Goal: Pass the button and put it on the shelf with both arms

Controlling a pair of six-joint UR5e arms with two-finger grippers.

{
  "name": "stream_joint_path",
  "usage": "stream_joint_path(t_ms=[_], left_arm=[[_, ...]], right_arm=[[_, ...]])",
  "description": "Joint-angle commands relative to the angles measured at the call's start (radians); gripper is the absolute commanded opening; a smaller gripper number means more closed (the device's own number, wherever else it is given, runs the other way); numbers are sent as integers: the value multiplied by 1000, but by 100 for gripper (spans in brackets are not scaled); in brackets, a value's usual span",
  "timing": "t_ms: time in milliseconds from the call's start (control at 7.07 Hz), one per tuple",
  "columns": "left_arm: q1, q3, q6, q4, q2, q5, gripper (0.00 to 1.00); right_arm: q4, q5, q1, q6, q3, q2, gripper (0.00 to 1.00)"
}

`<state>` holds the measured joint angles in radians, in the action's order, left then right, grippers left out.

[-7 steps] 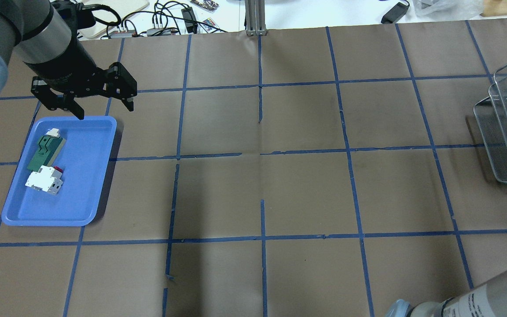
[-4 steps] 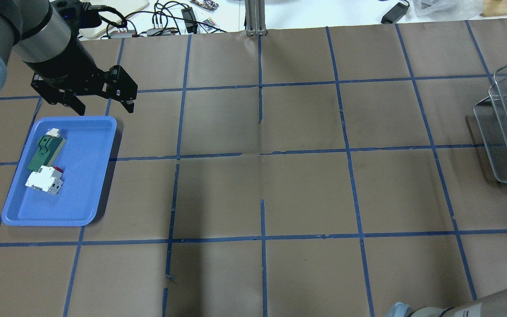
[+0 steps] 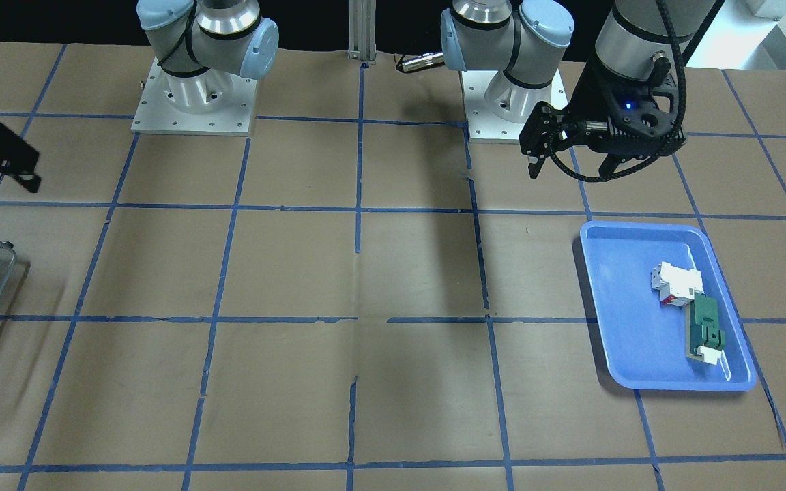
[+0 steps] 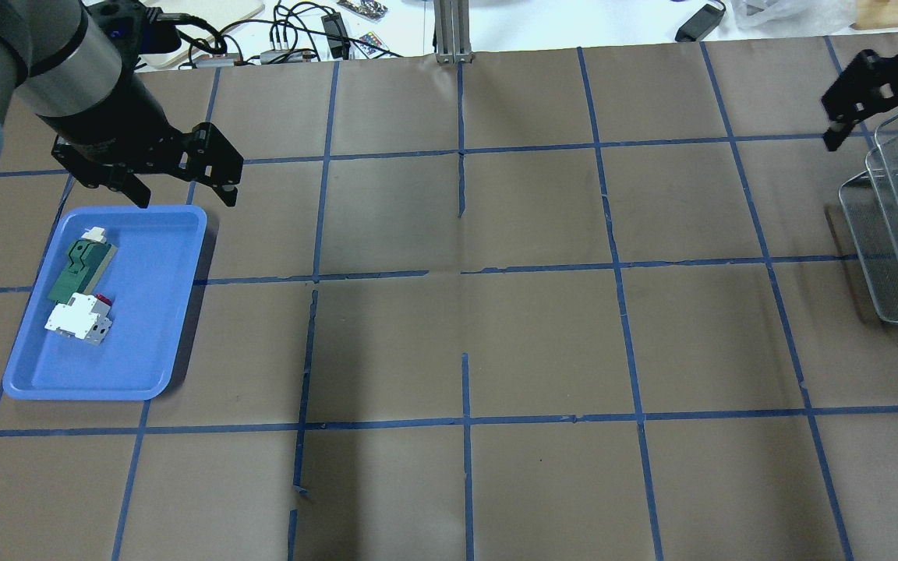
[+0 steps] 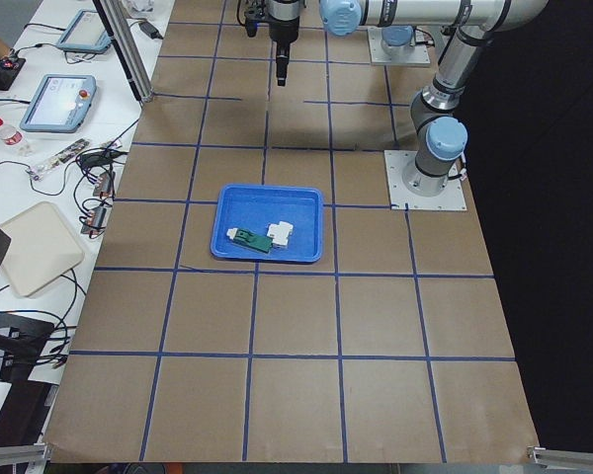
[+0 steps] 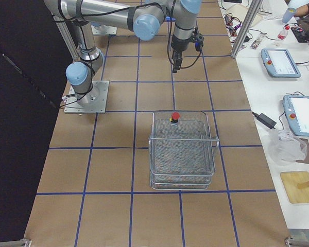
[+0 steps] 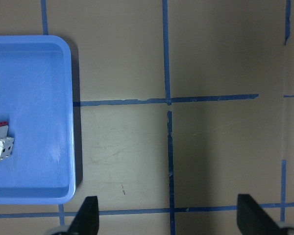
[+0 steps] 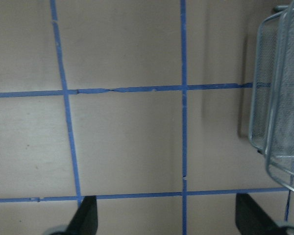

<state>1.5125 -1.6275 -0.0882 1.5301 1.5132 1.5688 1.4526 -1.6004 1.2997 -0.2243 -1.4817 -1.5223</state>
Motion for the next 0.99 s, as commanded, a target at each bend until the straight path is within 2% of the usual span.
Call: stream_joint_path(t_ms=[0, 142, 283, 708, 849], left_arm=[[0, -5, -1, 1, -4, -3, 100], [0, -5, -1, 1, -4, -3, 100], [0, -5, 1, 1, -4, -3, 100], [0, -5, 1, 1, -2, -3, 100], [0, -5, 1, 1, -2, -3, 100]], right_arm=[[9, 2, 218, 303, -138, -106, 100], [46, 0, 309, 389, -169, -133, 100], [67, 2, 335, 398, -172, -130, 100], [34, -3, 317, 407, -160, -134, 100], [17, -1, 279, 390, -155, -134, 100]])
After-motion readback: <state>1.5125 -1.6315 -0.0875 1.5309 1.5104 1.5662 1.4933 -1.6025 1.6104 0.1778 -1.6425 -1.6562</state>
